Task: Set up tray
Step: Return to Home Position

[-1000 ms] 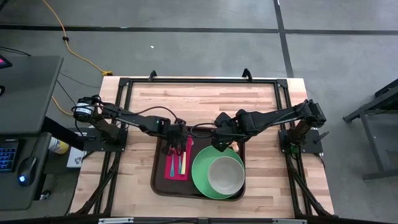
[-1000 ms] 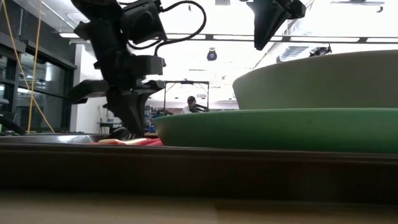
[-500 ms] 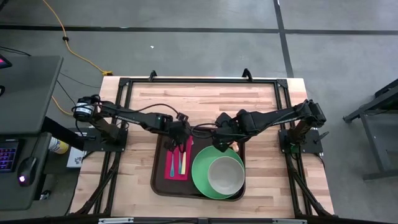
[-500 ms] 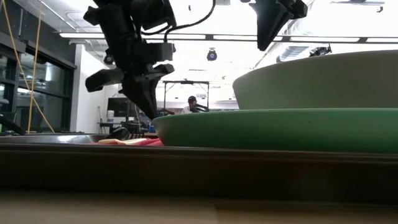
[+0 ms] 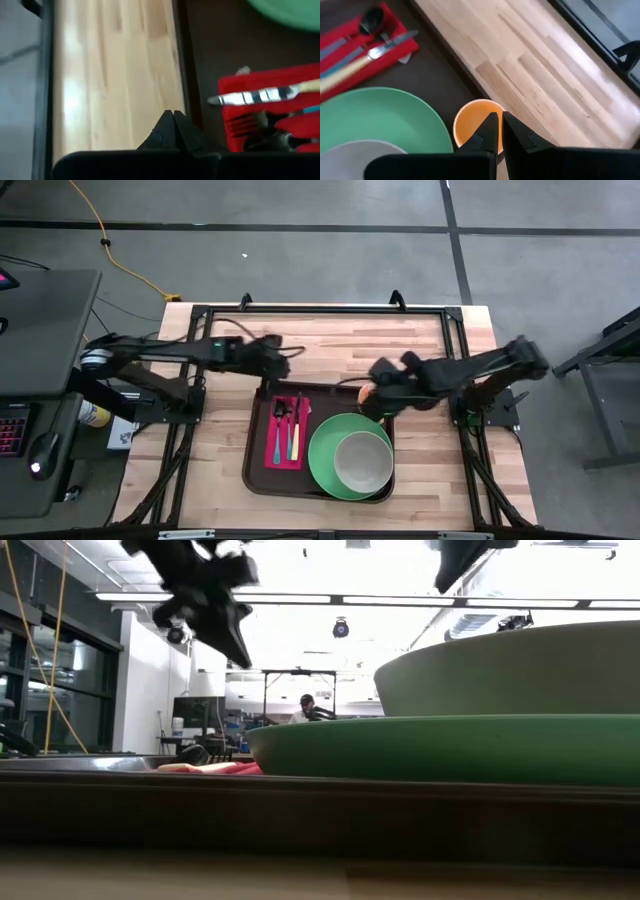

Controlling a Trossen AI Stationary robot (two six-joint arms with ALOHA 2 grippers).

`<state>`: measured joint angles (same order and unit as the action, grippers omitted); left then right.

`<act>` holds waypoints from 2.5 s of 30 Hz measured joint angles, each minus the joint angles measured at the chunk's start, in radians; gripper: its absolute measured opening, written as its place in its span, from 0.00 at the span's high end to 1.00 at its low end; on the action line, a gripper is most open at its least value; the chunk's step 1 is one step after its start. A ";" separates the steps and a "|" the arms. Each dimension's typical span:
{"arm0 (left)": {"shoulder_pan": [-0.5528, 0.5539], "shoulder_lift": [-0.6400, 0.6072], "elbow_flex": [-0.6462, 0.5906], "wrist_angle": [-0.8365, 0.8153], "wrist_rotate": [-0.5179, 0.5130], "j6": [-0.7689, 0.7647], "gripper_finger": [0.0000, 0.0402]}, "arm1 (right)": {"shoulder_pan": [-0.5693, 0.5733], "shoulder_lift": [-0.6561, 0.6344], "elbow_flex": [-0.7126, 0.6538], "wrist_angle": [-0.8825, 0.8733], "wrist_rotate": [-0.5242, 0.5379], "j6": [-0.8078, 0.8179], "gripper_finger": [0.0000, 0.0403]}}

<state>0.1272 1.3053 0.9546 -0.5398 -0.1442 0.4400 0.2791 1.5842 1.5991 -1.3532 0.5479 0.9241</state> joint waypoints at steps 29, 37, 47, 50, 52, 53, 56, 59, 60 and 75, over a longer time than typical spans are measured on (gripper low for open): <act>-0.207 -1.063 -0.703 0.604 -0.181 -0.267 0.94 | 0.045 -1.082 -1.431 2.018 0.213 -0.704 1.00; -0.171 -0.904 -0.822 1.016 -0.182 -0.175 0.95 | -0.190 -1.082 -1.486 2.066 -0.089 -0.610 1.00; -0.050 -0.891 -0.908 1.207 -0.128 -0.236 0.90 | -0.425 -1.172 -1.492 2.103 -0.407 -0.538 1.00; -0.031 -0.892 -0.902 1.209 -0.123 -0.236 0.90 | -0.436 -1.244 -1.491 2.057 -0.440 -0.540 1.00; -0.017 -0.891 -0.902 1.206 -0.122 -0.236 0.91 | -0.437 -1.304 -1.491 1.985 -0.451 -0.543 1.00; -0.009 -0.891 -0.902 1.208 -0.122 -0.236 0.92 | -0.437 -1.334 -1.491 1.941 -0.451 -0.544 1.00; 0.014 -0.891 -0.902 1.237 -0.121 -0.235 0.95 | -0.437 -1.440 -1.491 1.815 -0.451 -0.547 1.00; 0.032 -0.896 -0.902 1.276 -0.118 -0.234 0.95 | -0.437 -1.555 -1.491 1.721 -0.450 -0.562 1.00; 0.033 -0.902 -0.902 1.280 -0.113 -0.231 0.95 | -0.437 -1.581 -1.490 1.692 -0.450 -0.568 1.00; 0.030 -1.134 -0.902 1.154 -0.083 -0.149 0.95 | -0.436 -1.579 -1.205 1.220 -0.501 -0.644 1.00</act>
<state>0.1570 0.1715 0.0525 0.6146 -0.2274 0.2908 -0.1574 0.0055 0.3943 -0.1333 0.0471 0.2798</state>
